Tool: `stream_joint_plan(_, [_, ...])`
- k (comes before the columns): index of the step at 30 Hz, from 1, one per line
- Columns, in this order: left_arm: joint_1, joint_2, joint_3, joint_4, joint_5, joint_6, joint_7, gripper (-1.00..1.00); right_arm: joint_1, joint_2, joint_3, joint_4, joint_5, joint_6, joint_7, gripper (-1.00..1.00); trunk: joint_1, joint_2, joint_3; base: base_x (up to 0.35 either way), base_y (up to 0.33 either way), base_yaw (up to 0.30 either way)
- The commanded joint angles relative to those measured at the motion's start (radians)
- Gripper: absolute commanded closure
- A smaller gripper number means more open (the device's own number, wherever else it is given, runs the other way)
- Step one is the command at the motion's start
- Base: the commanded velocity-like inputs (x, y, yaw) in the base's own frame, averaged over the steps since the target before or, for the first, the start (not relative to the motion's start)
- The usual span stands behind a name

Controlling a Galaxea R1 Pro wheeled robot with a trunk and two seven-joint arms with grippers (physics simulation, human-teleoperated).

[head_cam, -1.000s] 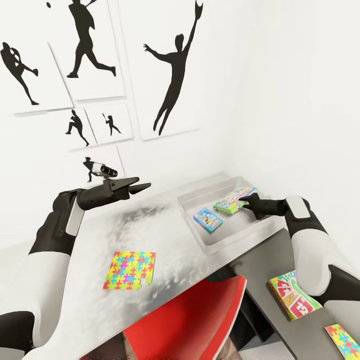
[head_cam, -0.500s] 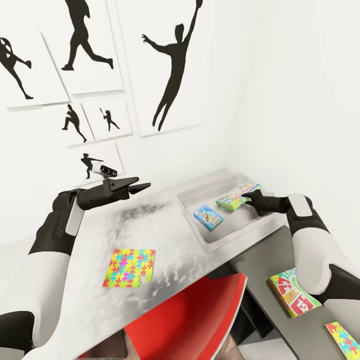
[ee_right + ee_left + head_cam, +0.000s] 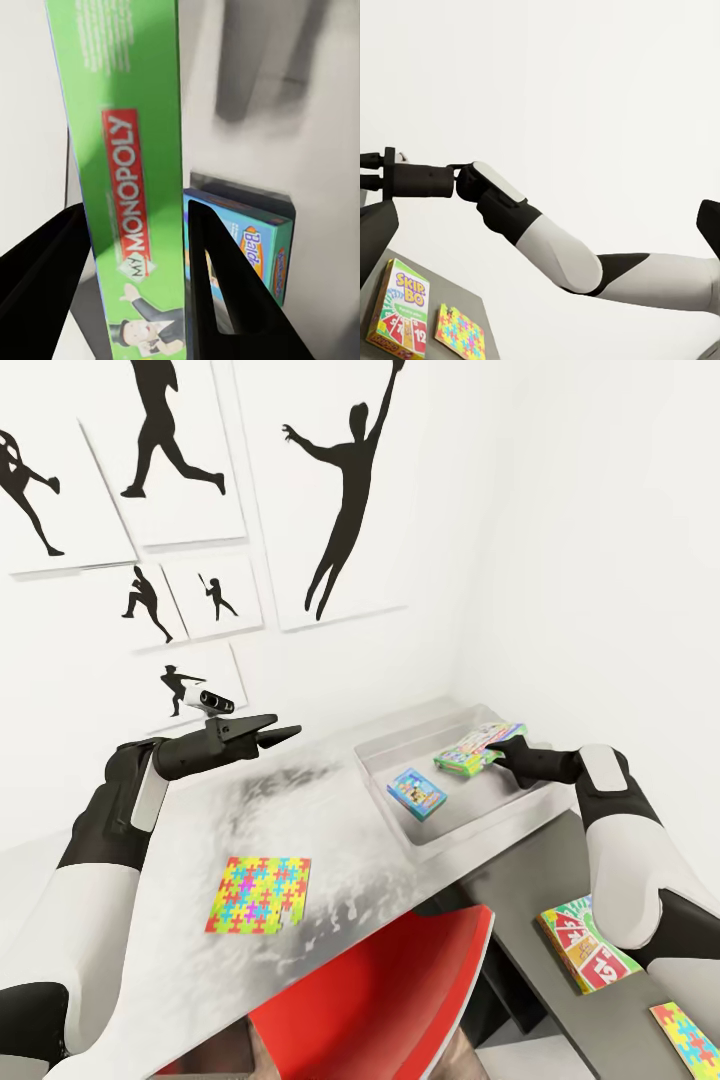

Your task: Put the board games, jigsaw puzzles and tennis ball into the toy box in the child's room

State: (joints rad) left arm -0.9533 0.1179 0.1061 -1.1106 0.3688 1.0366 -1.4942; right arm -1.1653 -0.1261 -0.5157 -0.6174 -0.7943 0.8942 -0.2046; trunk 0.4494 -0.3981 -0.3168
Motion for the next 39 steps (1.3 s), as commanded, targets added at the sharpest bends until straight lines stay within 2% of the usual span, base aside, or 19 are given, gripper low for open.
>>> stream_joint_plan(1, [-0.001,0.000,0.000,0.000,0.001,0.011,-0.003,-1.00,-0.001,0.001,-0.003,-0.001,-0.011,0.003,-0.010,1.00,0.001,-0.002,-0.002,0.000,0.000,0.000])
stream_joint_plan(39, [-0.001,0.000,0.000,0.000,0.000,0.011,-0.004,-1.00,-0.002,0.002,-0.003,0.000,-0.012,0.003,-0.010,1.00,0.001,-0.002,-0.005,0.000,0.000,0.000])
